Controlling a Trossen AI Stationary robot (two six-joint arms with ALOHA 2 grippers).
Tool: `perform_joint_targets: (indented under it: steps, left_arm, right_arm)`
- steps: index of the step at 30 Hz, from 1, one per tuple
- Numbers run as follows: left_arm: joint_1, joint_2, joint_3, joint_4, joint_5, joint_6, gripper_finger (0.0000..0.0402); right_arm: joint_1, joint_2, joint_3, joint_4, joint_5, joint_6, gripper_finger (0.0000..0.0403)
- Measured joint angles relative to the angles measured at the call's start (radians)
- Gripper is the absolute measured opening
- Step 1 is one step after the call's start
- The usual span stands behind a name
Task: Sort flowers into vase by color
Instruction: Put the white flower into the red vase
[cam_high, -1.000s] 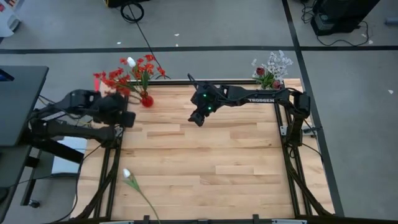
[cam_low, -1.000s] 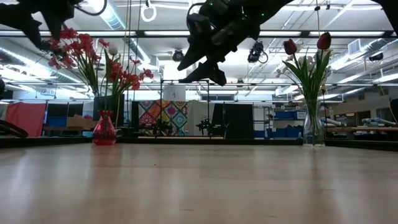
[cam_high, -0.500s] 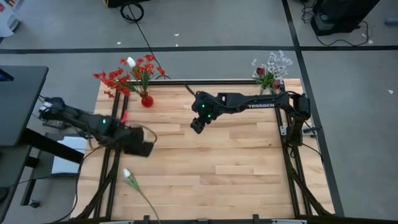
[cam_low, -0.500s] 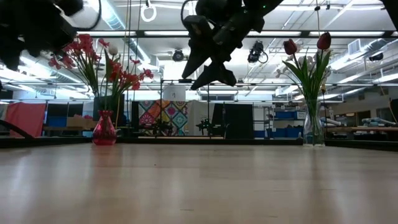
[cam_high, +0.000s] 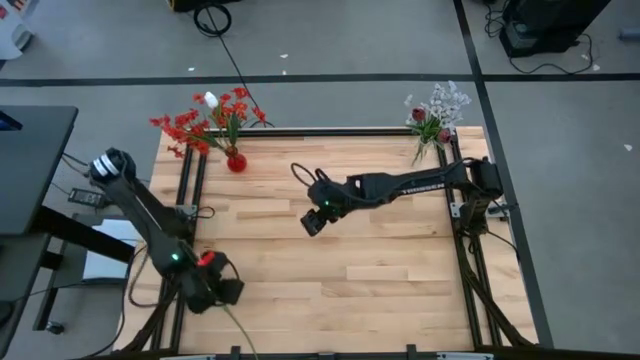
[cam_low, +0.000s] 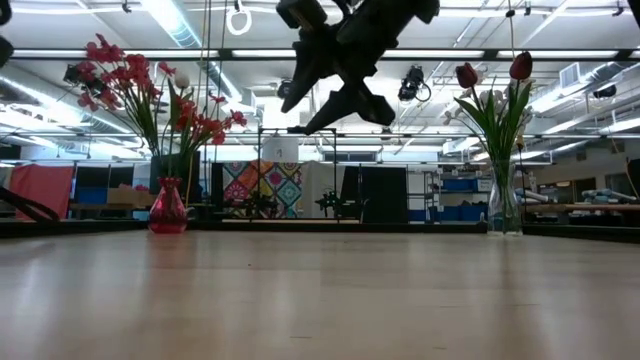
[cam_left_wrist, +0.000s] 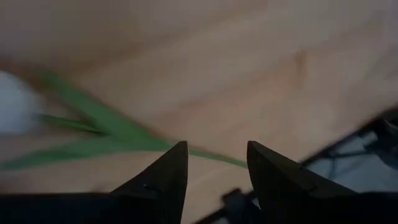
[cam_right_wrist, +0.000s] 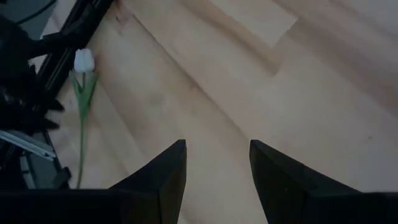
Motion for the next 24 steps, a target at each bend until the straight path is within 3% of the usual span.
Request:
perform_joint_targets:
  steps: [4, 9, 18, 24]
  left_arm:
    - [-0.023, 0.097, 0.001, 0.125, 0.080, 0.061, 0.0174]
    - [-0.054, 0.138, 0.001, 0.149, 0.238, 0.312, 0.0177]
    - [-0.056, 0.138, 0.003, 0.145, 0.145, 0.770, 0.0160]
    - [-0.056, 0.137, 0.009, 0.146, 0.089, 1.298, 0.0153]
  right_arm:
    - [0.058, 0.000, 0.000, -0.025, 0.020, 0.047, 0.0183]
    - [0.133, 0.000, 0.000, -0.054, 0.070, 0.080, 0.0183]
    - [0.213, 0.000, 0.000, -0.057, 0.128, 0.189, 0.0183]
    - [0.275, 0.000, 0.000, -0.057, 0.181, 0.224, 0.0183]
